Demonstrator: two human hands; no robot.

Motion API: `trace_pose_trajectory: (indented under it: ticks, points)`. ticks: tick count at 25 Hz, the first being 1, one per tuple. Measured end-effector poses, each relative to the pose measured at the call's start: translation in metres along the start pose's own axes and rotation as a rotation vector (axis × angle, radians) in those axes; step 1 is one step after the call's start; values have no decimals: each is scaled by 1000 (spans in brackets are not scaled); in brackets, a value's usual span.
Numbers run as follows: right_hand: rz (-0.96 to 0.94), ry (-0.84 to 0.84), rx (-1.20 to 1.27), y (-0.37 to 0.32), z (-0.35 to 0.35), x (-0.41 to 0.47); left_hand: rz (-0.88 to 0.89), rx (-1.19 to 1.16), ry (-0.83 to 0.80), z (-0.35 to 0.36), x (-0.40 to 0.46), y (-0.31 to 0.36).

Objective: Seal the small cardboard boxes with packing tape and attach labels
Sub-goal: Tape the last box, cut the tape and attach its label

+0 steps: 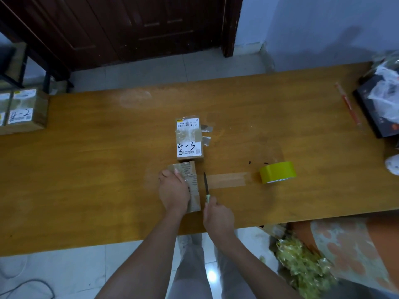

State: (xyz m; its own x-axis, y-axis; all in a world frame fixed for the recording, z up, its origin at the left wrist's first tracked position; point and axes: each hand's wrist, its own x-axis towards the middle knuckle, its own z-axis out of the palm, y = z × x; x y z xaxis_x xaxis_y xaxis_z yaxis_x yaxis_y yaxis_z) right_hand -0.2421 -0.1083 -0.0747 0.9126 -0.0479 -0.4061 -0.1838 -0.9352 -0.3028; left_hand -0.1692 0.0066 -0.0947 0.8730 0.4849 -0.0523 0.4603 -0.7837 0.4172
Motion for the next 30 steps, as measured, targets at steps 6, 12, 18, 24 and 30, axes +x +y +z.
trace_pose_trajectory:
  ticks: [6,12,18,24,30]
  points:
    - [-7,-1,-1,-1,1,2,10,8,4,2,2,0]
    - [7,-8,14,0,7,0,16,-7,15,1,1,0]
    - [-1,14,19,1,10,-3,24,4,30,2,1,0]
    - [28,-26,3,-2,11,-7,25,-21,-13,1,2,-1]
    - [47,109,182,18,-26,-22,-2,-125,-84,-5,8,-11]
